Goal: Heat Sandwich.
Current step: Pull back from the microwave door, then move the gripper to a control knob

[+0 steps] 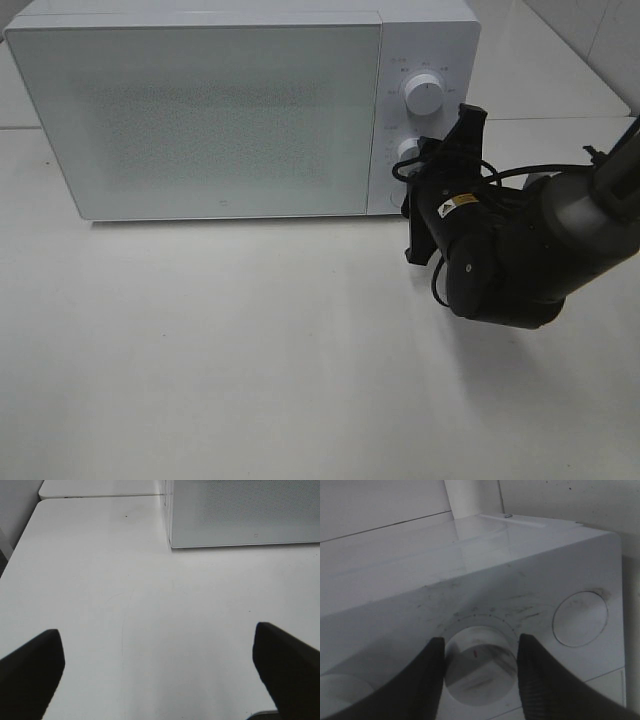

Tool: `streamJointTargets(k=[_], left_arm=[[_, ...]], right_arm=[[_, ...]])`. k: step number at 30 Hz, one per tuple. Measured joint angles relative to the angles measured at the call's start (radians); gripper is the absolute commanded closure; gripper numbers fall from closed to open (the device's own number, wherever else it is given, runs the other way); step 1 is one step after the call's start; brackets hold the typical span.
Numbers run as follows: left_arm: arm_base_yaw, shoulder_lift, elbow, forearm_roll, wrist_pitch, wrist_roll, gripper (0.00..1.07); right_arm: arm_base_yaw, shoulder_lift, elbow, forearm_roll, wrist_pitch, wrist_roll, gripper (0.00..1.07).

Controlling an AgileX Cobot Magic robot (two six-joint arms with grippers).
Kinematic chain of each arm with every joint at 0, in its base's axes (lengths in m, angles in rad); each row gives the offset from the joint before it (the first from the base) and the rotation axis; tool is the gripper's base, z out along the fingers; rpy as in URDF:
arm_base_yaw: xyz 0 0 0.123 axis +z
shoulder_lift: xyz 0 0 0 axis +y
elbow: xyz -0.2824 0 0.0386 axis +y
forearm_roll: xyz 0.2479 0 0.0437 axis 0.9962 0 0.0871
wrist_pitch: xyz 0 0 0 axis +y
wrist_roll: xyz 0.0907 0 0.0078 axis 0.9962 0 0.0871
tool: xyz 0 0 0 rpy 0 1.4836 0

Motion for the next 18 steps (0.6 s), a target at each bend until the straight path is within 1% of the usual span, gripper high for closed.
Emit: streamJointTargets(k=[9, 18], left_arm=[[0.0, 0.0, 0.0, 0.0, 0.0, 0.0, 0.1], [0.0, 0.0, 0.0, 0.0, 0.0, 0.0, 0.1]], right_arm=[[0.0, 0.0, -0.001, 0.004, 0.003, 0.035, 1.03], [0.0, 0.0, -0.002, 0.005, 0.003, 0.022, 1.0]])
